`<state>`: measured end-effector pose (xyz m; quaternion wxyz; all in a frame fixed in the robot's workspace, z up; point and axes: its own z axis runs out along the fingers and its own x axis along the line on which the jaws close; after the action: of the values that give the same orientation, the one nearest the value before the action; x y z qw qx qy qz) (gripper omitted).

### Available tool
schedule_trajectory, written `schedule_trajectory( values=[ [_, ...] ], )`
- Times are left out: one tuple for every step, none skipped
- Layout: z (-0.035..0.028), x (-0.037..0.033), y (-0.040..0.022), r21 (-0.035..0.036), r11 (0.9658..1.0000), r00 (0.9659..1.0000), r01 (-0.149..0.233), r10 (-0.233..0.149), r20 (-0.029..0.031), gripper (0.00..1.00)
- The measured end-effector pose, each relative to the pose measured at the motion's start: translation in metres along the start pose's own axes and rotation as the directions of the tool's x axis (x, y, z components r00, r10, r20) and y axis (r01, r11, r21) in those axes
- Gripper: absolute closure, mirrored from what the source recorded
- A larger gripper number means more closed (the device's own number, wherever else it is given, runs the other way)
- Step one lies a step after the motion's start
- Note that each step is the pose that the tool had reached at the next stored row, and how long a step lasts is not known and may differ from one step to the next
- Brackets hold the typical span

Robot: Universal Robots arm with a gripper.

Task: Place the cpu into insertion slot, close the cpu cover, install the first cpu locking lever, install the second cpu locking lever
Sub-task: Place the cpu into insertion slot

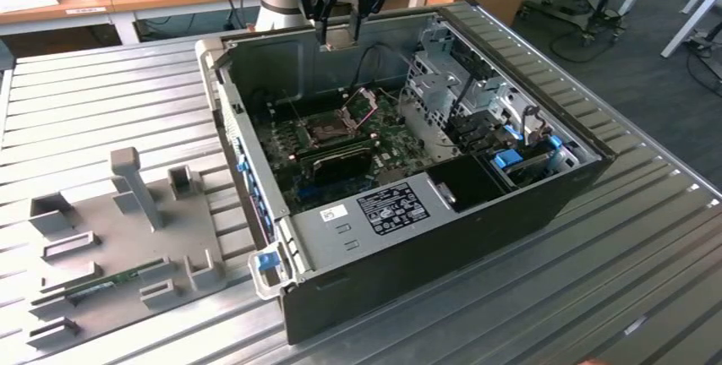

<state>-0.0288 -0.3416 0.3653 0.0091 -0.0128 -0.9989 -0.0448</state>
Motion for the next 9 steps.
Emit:
schedule_trajectory(
  values=[
    [0.0002,0.0,0.0,0.0,1.0,1.0,0.0,0.0,0.0,0.46],
    [0.0007,0.0,-0.0001,-0.0004,1.0,1.0,0.0,0.0,0.0002,0.46],
    [0.0014,0.0,-0.0001,-0.0003,1.0,1.0,0.0,0.0,0.0001,0.46],
    [0.002,0.0,-0.0002,0.0,1.0,1.0,0.0,0.0,0.0,0.46],
    [0.0027,0.0,-0.0002,0.0,1.0,1.0,0.0,0.0,0.0,0.46],
    [0.0032,-0.0001,-0.0003,0.0,1.0,1.0,0.0,0.0,0.0,0.46],
    [0.0038,-0.0001,-0.0003,0.0,1.0,1.0,0.0,0.0,0.0,0.46],
    [0.0042,-0.0001,-0.0004,0.0,1.0,1.0,0.0,0.0,0.0,0.46],
    [0.0045,-0.0001,-0.0004,0.0,1.0,1.0,0.0,0.0,0.0,0.46]
  ],
)
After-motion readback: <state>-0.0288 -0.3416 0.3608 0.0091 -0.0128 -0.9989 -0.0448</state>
